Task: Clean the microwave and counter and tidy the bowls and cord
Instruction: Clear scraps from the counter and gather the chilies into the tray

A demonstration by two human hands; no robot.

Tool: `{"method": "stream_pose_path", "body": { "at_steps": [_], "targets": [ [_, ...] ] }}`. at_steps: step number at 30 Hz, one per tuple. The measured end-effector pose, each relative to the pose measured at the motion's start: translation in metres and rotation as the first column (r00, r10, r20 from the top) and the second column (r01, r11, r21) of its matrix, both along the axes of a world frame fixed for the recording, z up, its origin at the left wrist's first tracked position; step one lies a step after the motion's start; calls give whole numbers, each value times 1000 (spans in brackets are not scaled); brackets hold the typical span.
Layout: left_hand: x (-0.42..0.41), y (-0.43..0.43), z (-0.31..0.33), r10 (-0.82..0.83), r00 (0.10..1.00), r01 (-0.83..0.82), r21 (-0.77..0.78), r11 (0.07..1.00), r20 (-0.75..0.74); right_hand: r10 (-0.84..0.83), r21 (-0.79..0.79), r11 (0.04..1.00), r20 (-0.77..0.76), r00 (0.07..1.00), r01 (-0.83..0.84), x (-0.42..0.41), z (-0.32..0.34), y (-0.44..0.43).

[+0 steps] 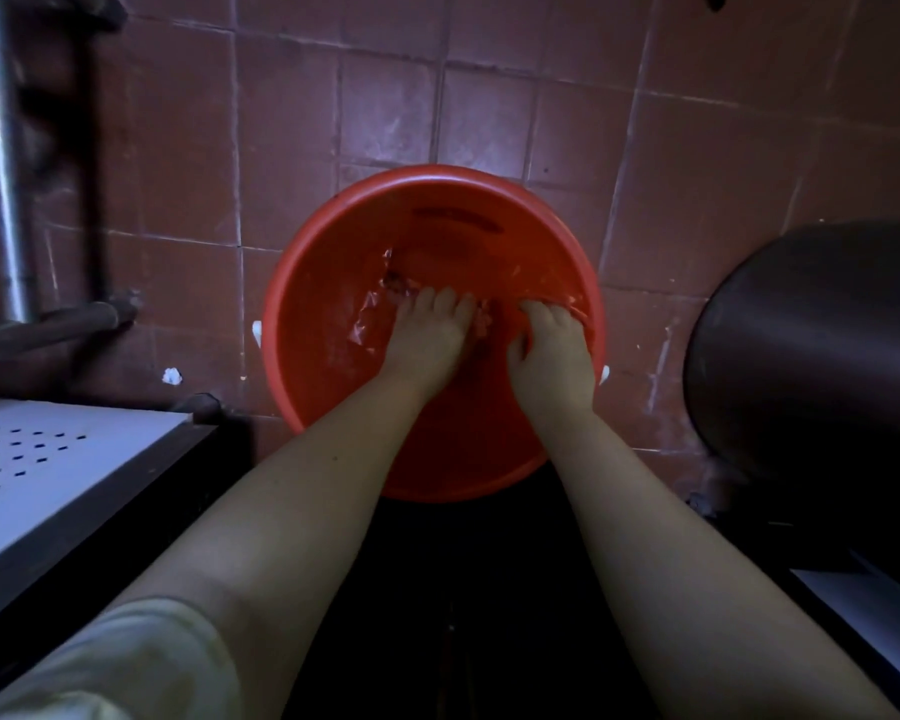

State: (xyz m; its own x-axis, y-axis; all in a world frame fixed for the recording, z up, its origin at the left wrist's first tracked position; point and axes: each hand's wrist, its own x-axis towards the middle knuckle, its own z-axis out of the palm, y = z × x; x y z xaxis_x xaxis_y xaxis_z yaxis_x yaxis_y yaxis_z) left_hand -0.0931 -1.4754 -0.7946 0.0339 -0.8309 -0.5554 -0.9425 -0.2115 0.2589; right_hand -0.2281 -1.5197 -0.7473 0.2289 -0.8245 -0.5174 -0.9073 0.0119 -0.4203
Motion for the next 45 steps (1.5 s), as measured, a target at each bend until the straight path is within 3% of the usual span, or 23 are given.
{"method": "stream_pose_path", "body": {
  "at_steps": [4, 11, 17, 23, 30, 38, 45],
  "targets": [
    [10, 11, -7, -56, 996, 58, -28, 998, 70, 29, -9, 1000, 11, 1000, -29, 4, -1, 5],
    [24, 18, 4, -30, 992, 24, 49, 999, 125, 196, 147, 973, -104, 975, -179, 11, -4, 6],
    [34, 16, 56, -17, 999, 23, -174, 985, 39, 236, 56, 971, -44, 971, -233, 22, 34, 2],
    [49, 5, 172, -1, 997, 13, -156, 988, 77, 323, 12, 946, -61, 944, -323, 35, 140, -10],
    [76, 11, 370, 131, 983, -80, -341, 937, 130, 397, -180, 902, -17, 918, -393, 61, 338, -15],
    [107, 43, 531, 391, 908, -282, -469, 837, 153, 598, -461, 693, -61, 799, -554, 111, 499, -2],
    [138, 81, 631, 667, 724, -466, -589, 660, 174, 776, -642, 525, 90, 624, -559, 164, 584, 10]
  ]
}}
